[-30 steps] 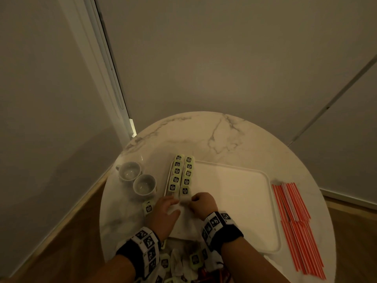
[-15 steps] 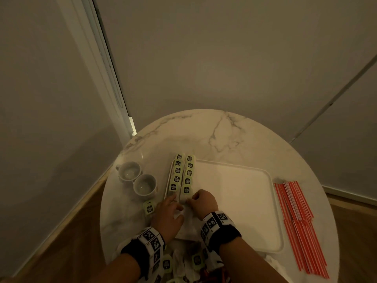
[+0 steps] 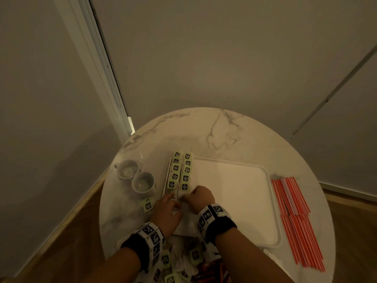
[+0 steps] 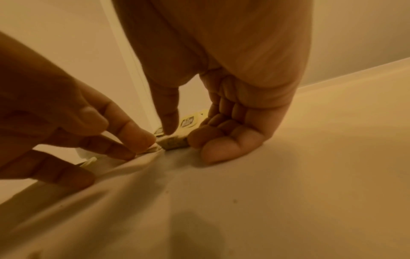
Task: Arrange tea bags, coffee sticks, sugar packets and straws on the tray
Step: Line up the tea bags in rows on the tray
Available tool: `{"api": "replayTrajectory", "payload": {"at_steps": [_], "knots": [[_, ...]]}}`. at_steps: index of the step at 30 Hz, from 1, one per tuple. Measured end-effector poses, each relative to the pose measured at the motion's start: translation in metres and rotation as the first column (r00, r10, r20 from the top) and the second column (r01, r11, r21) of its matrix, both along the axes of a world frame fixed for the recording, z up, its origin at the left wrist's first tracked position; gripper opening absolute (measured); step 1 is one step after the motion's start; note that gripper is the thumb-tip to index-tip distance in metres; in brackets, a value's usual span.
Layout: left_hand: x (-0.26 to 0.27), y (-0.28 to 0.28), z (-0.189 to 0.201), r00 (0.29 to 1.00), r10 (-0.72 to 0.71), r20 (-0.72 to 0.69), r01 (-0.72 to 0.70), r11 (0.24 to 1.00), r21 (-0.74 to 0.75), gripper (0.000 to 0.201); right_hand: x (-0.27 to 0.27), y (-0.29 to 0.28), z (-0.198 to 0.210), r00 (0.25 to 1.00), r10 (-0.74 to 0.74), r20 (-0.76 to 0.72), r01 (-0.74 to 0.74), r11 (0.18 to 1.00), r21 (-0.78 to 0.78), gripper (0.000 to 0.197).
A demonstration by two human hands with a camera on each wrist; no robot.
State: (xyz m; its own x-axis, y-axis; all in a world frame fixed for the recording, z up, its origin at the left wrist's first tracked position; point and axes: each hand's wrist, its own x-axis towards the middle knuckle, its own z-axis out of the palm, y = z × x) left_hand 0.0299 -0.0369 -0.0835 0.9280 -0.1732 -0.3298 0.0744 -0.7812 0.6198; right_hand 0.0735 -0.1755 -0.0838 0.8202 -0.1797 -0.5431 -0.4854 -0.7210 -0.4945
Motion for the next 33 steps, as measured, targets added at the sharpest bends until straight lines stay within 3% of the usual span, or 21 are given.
{"api": "replayTrajectory", "payload": {"at_steps": [7, 11, 15, 18, 22, 25, 27, 28, 30, 33], "knots": [[-0.001, 0.001, -0.001, 1.000, -0.013, 0.011, 0.012, 1.000, 0.007, 0.025, -0.001, 0.002, -0.001, 1.000, 0.024, 0.006, -0.024, 0.999, 0.024, 0.041], [-0.001, 0.001, 0.004, 1.000, -0.025, -0.012, 0.025, 1.000, 0.000, 0.025, -0.001, 0.001, 0.001, 0.999, 0.036, 0.007, -0.036, 0.999, 0.019, 0.031], [-0.002, 0.003, 0.010, 1.000, -0.013, -0.005, 0.013, 0.999, -0.030, 0.025, -0.005, -0.004, 0.010, 1.000, 0.026, 0.015, -0.027, 0.999, 0.043, 0.044], [-0.004, 0.008, 0.018, 1.000, -0.005, 0.005, 0.006, 0.997, -0.082, 0.020, -0.017, -0.017, 0.018, 0.997, 0.004, 0.071, -0.009, 0.997, 0.070, 0.037], [-0.016, 0.014, 0.037, 0.991, -0.109, 0.084, 0.118, 0.986, -0.115, 0.023, -0.048, -0.043, 0.036, 0.990, 0.068, 0.126, -0.083, 0.990, 0.115, 0.025], [-0.032, 0.017, 0.042, 0.956, -0.293, 0.029, 0.292, 0.956, 0.021, 0.048, -0.079, -0.049, 0.051, 0.972, 0.232, 0.046, -0.233, 0.972, 0.036, 0.027], [-0.046, 0.020, 0.037, 0.904, -0.426, -0.023, 0.423, 0.886, 0.189, 0.065, -0.101, -0.046, 0.051, 0.946, 0.322, -0.045, -0.324, 0.944, -0.057, 0.038], [-0.052, 0.022, 0.033, 0.877, -0.480, -0.005, 0.463, 0.845, 0.268, 0.064, -0.111, -0.044, 0.050, 0.930, 0.359, -0.081, -0.366, 0.924, -0.108, 0.044], [-0.064, 0.022, 0.030, 0.847, -0.532, 0.019, 0.480, 0.779, 0.402, 0.062, -0.125, -0.042, 0.045, 0.906, 0.408, -0.113, -0.422, 0.891, -0.166, 0.044], [-0.077, 0.019, 0.035, 0.885, -0.461, -0.059, 0.415, 0.727, 0.547, 0.080, -0.136, -0.036, 0.042, 0.893, 0.438, -0.104, -0.450, 0.878, -0.165, 0.039]]}}
